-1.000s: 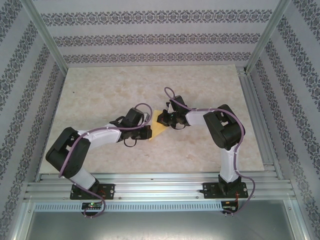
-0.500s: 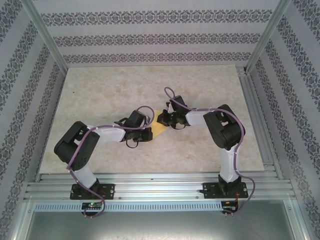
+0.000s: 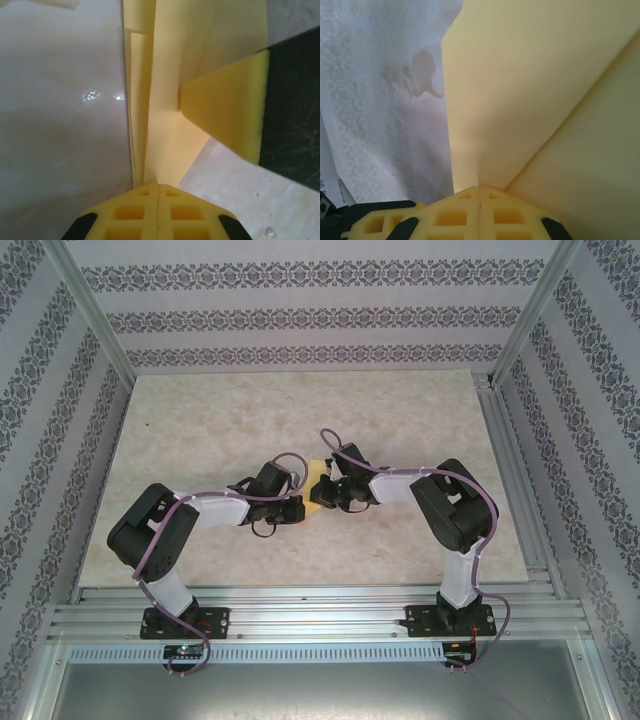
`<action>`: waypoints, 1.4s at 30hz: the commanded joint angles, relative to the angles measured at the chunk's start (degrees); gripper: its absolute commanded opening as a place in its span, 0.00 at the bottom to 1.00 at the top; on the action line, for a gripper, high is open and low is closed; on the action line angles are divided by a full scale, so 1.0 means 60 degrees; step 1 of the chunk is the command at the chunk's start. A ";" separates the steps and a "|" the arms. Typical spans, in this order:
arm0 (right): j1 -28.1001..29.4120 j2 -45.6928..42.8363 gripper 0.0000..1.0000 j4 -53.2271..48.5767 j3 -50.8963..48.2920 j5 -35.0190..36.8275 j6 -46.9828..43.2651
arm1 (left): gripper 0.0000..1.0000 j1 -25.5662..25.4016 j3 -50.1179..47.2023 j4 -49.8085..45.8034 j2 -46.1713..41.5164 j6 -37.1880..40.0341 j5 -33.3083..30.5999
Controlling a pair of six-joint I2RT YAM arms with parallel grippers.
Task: Fold a paper plane with a square sheet of paper (pick it up from the middle)
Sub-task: Fourth fold the wing at the center of the table.
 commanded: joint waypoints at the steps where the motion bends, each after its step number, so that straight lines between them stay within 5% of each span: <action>1: 0.0115 0.0049 0.02 -0.0042 0.0134 -0.0154 0.0094 | 0.00 0.0060 -0.0279 -0.0287 0.0173 0.0037 -0.0150; 12: 0.0113 0.0525 0.01 -0.0651 0.0659 0.0168 -0.0187 | 0.00 0.0061 -0.0226 -0.0461 0.0260 0.0105 -0.0075; 26: -0.0990 0.1222 0.01 -0.1114 0.1034 0.0936 -0.0697 | 0.00 0.0059 -0.0361 -0.0593 0.0319 0.0266 0.0158; 42: -0.1632 0.1460 0.01 -0.0976 0.1465 0.0452 -0.0849 | 0.01 0.0061 -0.0153 -0.0721 -0.0032 0.0400 0.0292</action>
